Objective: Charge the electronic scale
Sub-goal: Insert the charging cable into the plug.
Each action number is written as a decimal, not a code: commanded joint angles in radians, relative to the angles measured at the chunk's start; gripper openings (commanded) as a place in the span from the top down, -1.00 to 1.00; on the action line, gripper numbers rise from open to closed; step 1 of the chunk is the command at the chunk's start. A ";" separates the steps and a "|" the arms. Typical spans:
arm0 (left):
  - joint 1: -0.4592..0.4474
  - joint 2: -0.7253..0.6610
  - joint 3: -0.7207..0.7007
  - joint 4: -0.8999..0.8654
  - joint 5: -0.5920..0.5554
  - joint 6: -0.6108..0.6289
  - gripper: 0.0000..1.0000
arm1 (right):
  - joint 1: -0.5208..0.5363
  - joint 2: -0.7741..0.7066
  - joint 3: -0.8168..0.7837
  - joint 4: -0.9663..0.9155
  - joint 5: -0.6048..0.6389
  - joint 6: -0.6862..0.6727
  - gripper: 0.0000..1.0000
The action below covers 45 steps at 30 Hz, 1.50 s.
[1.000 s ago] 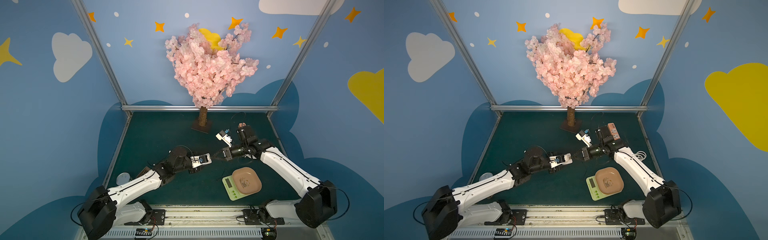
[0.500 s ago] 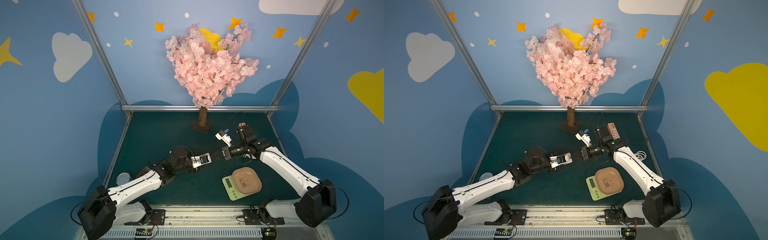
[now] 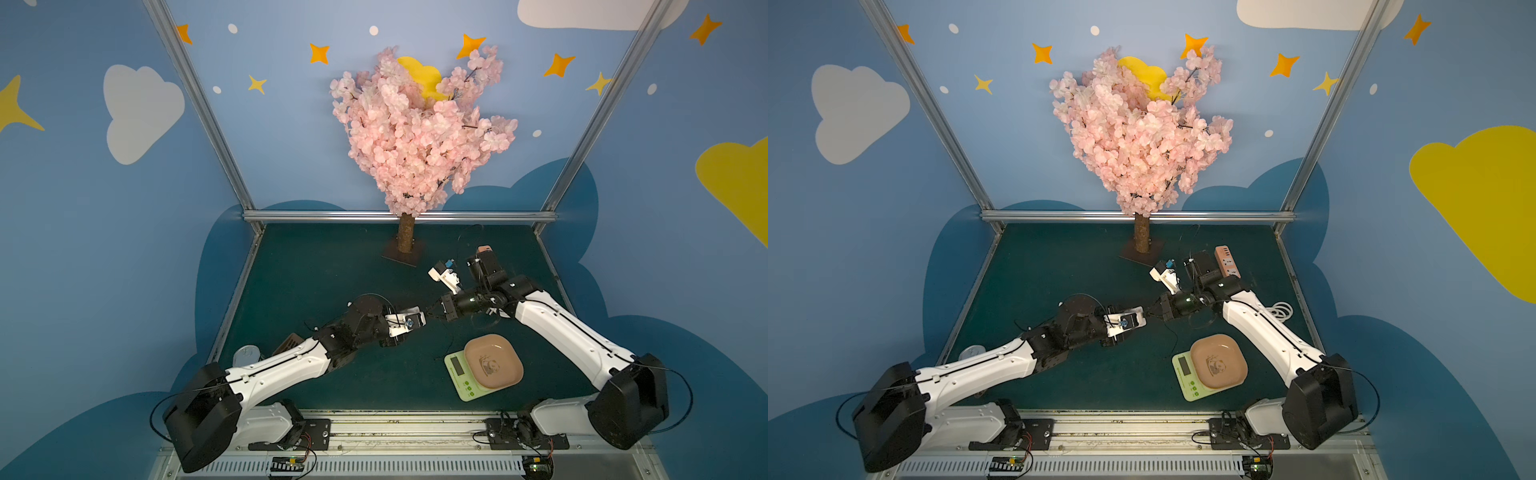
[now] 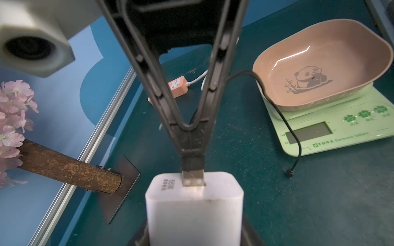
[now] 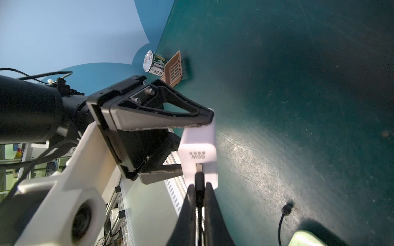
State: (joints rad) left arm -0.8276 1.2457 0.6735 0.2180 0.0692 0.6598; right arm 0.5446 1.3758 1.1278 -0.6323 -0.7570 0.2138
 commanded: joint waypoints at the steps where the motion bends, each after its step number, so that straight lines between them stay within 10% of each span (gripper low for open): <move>1: -0.011 0.001 0.038 0.059 -0.006 0.012 0.30 | 0.012 0.016 0.025 0.016 0.018 0.027 1.00; 27: -0.021 0.043 0.006 0.214 -0.014 -0.027 0.29 | 0.033 0.077 -0.034 0.155 0.001 0.063 0.91; 45: 0.002 0.117 -0.040 0.276 -0.057 -0.073 0.29 | -0.047 -0.060 -0.014 0.031 0.048 -0.072 -0.53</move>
State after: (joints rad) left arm -0.8314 1.3567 0.6529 0.4347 0.0010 0.6125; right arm 0.5251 1.3739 1.1076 -0.5659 -0.7380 0.1764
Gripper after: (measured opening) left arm 0.520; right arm 0.761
